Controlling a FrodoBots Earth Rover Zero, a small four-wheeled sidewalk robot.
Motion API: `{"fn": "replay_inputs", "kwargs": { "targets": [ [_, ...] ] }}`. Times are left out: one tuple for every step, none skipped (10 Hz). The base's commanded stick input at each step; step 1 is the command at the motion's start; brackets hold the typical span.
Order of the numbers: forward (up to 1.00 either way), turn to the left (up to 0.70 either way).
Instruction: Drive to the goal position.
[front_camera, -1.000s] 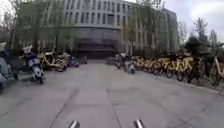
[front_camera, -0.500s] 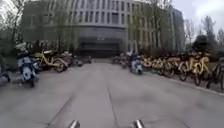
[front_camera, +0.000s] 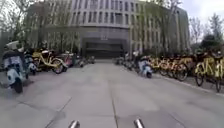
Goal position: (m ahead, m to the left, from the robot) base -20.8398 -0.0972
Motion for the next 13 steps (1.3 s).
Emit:
{"fn": "replay_inputs", "kwargs": {
  "targets": [
    [1.00,0.00],
    [1.00,0.00],
    [1.00,0.00],
    [1.00,0.00],
    [1.00,0.00],
    [1.00,0.00],
    [1.00,0.00],
    [0.16,0.00],
    [0.00,0.00],
    [0.00,0.00],
    [0.00,0.00],
    [0.00,0.00],
    [0.00,0.00]
  ]
}}
